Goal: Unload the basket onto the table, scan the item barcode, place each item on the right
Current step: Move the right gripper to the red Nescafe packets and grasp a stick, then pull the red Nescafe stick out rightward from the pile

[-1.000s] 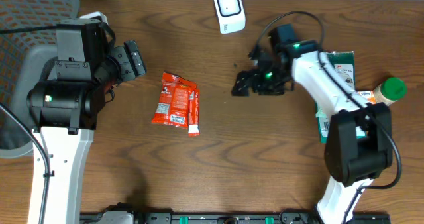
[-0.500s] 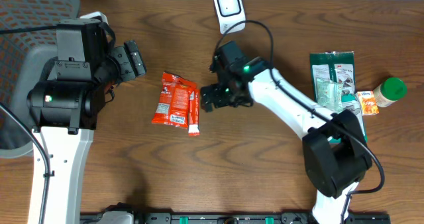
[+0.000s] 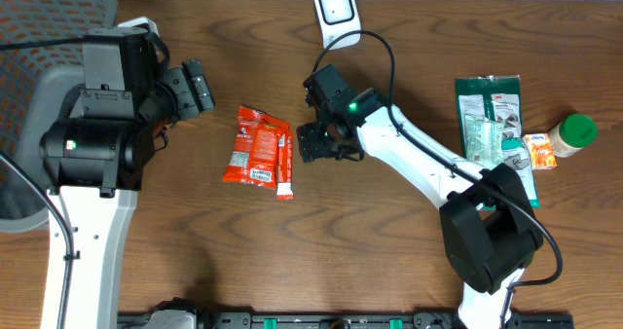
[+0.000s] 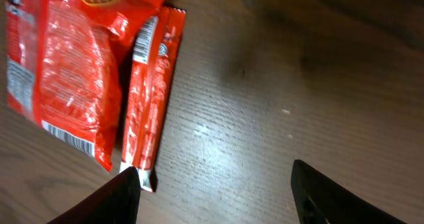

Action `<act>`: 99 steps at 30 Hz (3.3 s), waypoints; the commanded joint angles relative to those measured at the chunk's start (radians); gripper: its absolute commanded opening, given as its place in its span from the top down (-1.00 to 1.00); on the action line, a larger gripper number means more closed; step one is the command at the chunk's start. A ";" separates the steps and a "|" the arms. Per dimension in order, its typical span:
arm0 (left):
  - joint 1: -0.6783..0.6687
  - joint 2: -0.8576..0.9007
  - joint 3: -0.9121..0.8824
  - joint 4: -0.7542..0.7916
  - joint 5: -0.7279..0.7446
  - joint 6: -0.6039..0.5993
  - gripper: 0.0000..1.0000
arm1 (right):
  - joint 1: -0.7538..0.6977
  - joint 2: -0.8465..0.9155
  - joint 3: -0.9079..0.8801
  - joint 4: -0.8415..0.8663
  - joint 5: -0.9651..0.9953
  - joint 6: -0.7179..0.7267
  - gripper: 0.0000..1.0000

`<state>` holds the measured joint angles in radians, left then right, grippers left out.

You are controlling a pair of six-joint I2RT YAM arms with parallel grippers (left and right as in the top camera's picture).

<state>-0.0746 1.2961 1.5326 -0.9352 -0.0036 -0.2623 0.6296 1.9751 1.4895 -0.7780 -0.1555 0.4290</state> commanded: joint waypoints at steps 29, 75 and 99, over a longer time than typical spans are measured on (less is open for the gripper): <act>0.003 0.002 0.005 0.000 -0.008 -0.002 -0.79 | 0.238 0.074 0.060 0.082 0.342 0.279 -0.19; 0.003 0.002 0.005 0.000 -0.008 -0.002 -0.79 | 0.106 0.209 0.058 -0.084 0.457 0.290 0.29; 0.003 0.002 0.005 0.000 -0.008 -0.002 -0.80 | -0.159 0.053 0.061 -0.188 0.134 -0.151 0.24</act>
<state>-0.0746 1.2961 1.5326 -0.9352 -0.0036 -0.2623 0.4881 2.1128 1.5551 -0.9615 0.0559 0.3828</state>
